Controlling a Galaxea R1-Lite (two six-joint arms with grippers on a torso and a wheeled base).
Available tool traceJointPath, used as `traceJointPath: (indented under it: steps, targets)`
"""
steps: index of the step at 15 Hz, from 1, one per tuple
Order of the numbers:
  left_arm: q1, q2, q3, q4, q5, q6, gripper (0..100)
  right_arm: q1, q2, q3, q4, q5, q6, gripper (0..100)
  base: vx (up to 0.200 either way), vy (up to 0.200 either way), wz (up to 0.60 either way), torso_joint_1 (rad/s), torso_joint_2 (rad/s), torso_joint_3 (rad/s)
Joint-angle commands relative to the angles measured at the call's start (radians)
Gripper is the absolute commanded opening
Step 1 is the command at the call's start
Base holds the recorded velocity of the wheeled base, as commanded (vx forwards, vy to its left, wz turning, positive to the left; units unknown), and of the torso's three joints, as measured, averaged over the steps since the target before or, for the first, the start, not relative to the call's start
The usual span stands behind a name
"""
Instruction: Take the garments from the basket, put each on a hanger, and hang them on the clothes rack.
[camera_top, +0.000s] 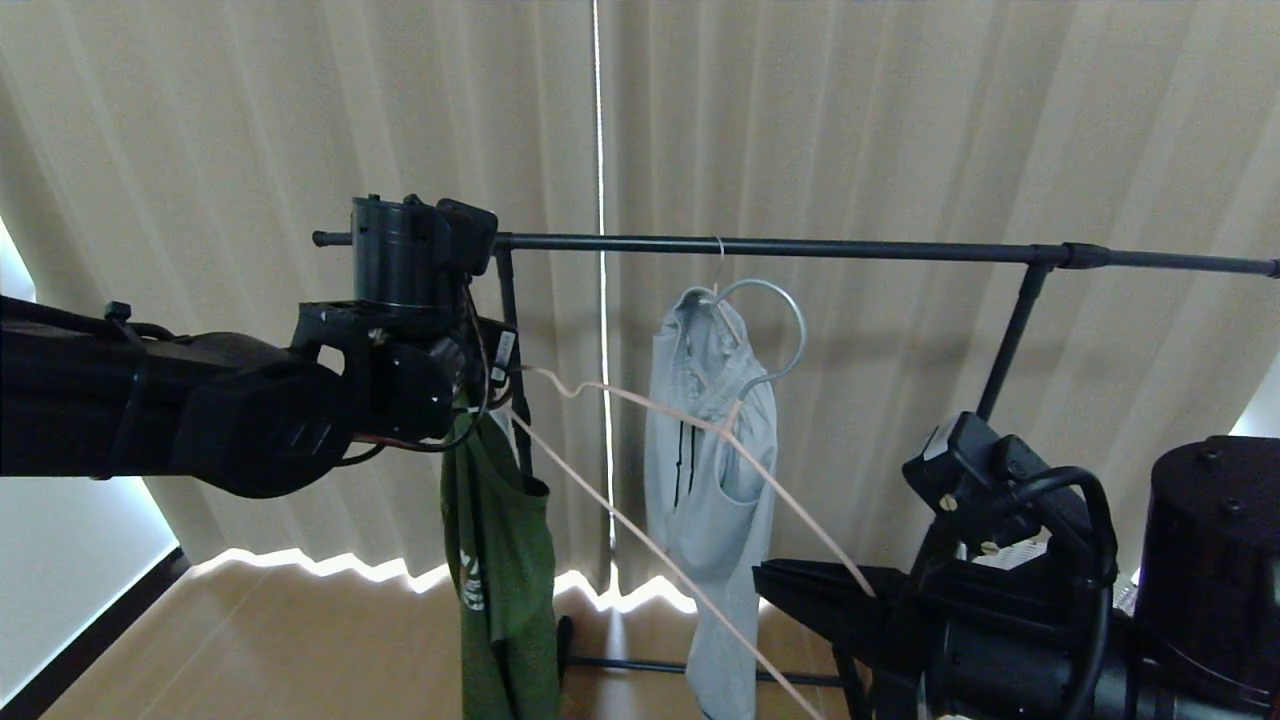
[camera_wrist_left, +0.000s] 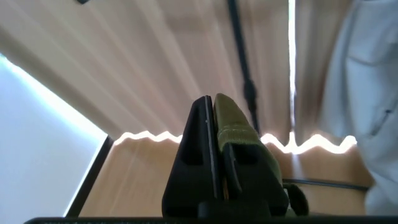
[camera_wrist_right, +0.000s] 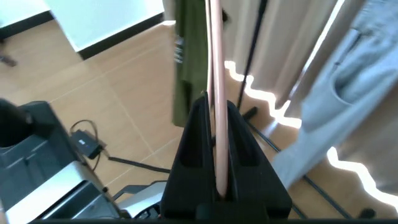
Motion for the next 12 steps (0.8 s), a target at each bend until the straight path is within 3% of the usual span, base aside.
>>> traceJointPath:
  steps: [1, 8, 12]
  targets:
    - [-0.02, -0.007, 0.001, 0.001, 0.0, 0.0, 0, 0.003, 0.014, -0.004, -0.001, 0.0, 0.0, 0, 0.0, 0.0, 0.0, 0.0, 0.0, 0.0]
    - [-0.046, -0.013, 0.013, 0.001, 0.0, -0.014, 0, 0.0, 0.045, -0.032, -0.005, 0.004, 0.003, 0, 0.0, 0.0, 0.0, 0.0, 0.0, 0.0]
    - [-0.069, -0.041, 0.042, 0.001, 0.002, -0.023, 0, -0.023, 0.165, -0.073, -0.134, 0.003, 0.018, 0, 0.0, 0.0, 0.0, 0.0, 0.0, 0.0]
